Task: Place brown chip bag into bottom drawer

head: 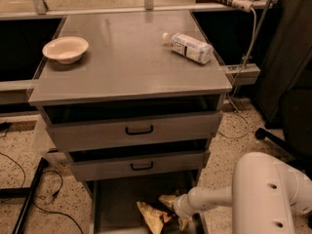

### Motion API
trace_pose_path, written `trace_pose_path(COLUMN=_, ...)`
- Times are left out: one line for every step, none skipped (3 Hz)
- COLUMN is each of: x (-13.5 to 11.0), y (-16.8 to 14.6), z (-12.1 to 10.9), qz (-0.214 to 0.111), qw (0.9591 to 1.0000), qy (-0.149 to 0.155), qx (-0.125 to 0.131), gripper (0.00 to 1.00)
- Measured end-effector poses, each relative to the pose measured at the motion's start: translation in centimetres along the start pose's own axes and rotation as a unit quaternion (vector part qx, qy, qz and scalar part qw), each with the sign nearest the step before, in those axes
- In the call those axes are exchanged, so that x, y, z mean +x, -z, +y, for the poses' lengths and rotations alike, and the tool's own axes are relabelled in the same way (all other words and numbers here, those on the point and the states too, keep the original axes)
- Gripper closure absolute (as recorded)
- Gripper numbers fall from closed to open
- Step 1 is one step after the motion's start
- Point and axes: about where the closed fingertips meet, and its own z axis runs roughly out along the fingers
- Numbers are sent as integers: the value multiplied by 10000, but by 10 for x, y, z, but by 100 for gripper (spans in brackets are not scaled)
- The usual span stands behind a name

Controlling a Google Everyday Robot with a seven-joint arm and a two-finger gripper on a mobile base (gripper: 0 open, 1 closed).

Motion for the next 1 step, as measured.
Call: trace_pose_path(x=0, y=0, z=0, qz=0, qw=10000, qy=0, qx=0, gripper=0)
